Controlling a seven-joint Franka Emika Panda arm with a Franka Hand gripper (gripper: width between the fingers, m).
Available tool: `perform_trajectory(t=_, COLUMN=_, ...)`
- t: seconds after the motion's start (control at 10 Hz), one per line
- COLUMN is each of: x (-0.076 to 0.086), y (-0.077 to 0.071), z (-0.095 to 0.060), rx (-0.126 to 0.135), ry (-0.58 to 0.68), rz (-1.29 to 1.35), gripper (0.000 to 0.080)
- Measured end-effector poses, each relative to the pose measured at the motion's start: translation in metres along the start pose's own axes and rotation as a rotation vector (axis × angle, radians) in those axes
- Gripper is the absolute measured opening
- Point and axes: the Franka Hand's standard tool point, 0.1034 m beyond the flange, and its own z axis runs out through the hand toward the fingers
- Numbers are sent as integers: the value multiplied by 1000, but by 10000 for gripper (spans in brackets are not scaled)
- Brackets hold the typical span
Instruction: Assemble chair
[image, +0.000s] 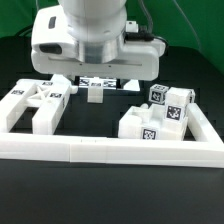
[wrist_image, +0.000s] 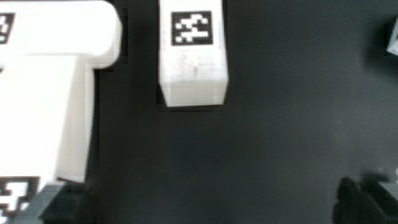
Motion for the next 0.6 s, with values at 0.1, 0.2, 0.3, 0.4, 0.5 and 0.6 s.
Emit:
perform_trajectory(t=0.1, x=-2, y=2, z=4, rx=4, ry=-89, rz=5, gripper=649)
perform_trajectory(t=0.2, x=2, y=4, z=8, rx=3, ry=-135, rz=0, gripper=649)
perform_trajectory(t=0.3, x=3, y=6, z=16, rx=3, ry=-164, rz=0, gripper=649)
perform_trajectory(t=0.4, x=-6, y=6, z=20, rx=8, ry=-246, rz=8, gripper=649)
perform_trajectory(t=0.5, x=0, y=8, z=21, rx=5, ry=-248, rz=9, gripper=649)
perform_trajectory(t=0.6, x=1, y=8, z=20, rx=4, ry=-243, rz=9, gripper=649)
